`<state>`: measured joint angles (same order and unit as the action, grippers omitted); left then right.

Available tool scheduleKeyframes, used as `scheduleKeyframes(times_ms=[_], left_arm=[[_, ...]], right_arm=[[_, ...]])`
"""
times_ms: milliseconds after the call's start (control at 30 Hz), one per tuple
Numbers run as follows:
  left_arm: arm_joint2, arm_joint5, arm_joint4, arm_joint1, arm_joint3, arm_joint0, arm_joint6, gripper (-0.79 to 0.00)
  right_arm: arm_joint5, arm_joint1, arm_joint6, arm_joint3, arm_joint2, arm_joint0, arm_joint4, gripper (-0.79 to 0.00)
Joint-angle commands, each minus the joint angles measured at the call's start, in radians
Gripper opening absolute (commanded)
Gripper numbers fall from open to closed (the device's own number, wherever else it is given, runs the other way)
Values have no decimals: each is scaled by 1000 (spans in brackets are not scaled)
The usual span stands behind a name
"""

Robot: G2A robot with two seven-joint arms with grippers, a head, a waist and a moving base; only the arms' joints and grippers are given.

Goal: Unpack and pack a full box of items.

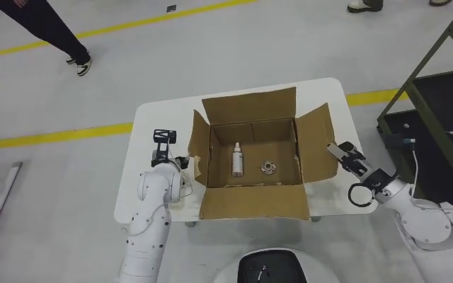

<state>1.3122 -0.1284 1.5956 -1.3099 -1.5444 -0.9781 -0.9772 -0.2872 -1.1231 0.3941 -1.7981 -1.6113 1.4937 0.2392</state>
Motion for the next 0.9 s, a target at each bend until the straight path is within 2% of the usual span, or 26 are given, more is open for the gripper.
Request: scheduleKeyframes(times_ms=[0,200,233,267,333,367,433,533,633,700,867], left_arm=[[0,-15,19,0,-37,-14,17,0],[1,-64,64,-3,-99,-49,43,0],[1,-64,64,-3,-99,-49,43,0],[1,-64,64,-3,-99,-49,43,0],[1,-64,64,-3,-99,-49,43,0],[1,-64,64,-3,-99,-49,43,0],[1,-64,64,-3,-99,-49,43,0],[1,-64,64,-3,-99,-49,43,0],[1,-64,64,-3,-99,-49,43,0],[1,-64,64,-3,-99,-49,43,0],[1,-64,64,-3,-99,-49,43,0]], right_arm=[[-4,0,-14,-20,-4,6,18,0],[-7,1,-92,-139,-35,31,119,0],[0,2,-102,-164,-41,38,155,-46],[5,3,-114,-199,-48,41,198,-397],[18,3,-134,-258,-51,51,272,-496],[23,3,-139,-277,-50,54,295,-637],[36,3,-150,-337,-38,58,365,-785],[57,2,-129,-396,27,42,476,-785],[79,-1,-89,-391,115,-2,561,-785],[119,-6,-54,-355,202,-52,646,-785],[189,-25,-36,-235,354,-160,719,-785]])
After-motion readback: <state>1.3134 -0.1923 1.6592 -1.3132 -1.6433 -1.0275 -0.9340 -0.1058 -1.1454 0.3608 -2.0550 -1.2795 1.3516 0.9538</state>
